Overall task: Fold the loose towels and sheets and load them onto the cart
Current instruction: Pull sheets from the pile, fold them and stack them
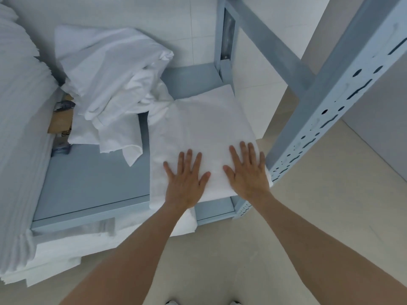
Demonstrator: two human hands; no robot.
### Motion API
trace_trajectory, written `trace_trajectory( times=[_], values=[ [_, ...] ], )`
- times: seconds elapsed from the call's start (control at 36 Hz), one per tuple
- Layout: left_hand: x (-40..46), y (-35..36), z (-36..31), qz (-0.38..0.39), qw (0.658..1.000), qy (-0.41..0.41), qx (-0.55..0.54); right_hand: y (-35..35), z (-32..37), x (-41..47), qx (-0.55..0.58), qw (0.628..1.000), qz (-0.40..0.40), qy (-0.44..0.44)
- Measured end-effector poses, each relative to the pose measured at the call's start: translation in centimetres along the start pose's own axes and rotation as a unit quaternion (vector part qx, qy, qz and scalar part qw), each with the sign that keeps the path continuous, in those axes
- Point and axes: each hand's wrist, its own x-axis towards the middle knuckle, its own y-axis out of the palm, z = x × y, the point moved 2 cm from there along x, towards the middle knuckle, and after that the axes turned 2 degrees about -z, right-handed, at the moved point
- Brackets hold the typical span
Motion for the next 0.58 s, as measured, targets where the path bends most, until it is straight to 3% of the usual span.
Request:
trace_trajectory(
  times=[0.11,0.25,0.33,0.39,0.47,0.58],
  values=[
    [0.4,1.1,0.5,-0.022,1.000,0.000,0.012,1.0,0.0,0.5,0.006,1.000,-0.030,-0.004],
    [0.0,0.1,0.9,0.022,1.000,0.007,-0.012,0.1,-0.2,0.2,-0.006,0.999,0.044,-0.019],
    [-0.7,-2.0,1.3,0.053,0.993,-0.003,-0.102,-1.9,-0.4,0.1,0.011,0.994,0.102,-0.025],
    [-1.5,-4.2,1.3,0.041,0.974,-0.046,-0.218,-3.8,-0.1,-0.2,0.080,0.990,0.112,-0.015],
    [-2.5,-7.4,1.6,0.014,0.889,-0.151,-0.432,-7.2,0.7,-0.5,0.260,0.958,0.120,0.030],
    [-4.9,-12.4,2.1,-0.023,0.675,-0.268,-0.688,-13.1,2.9,-1.4,0.542,0.818,0.170,0.094]
  ],
)
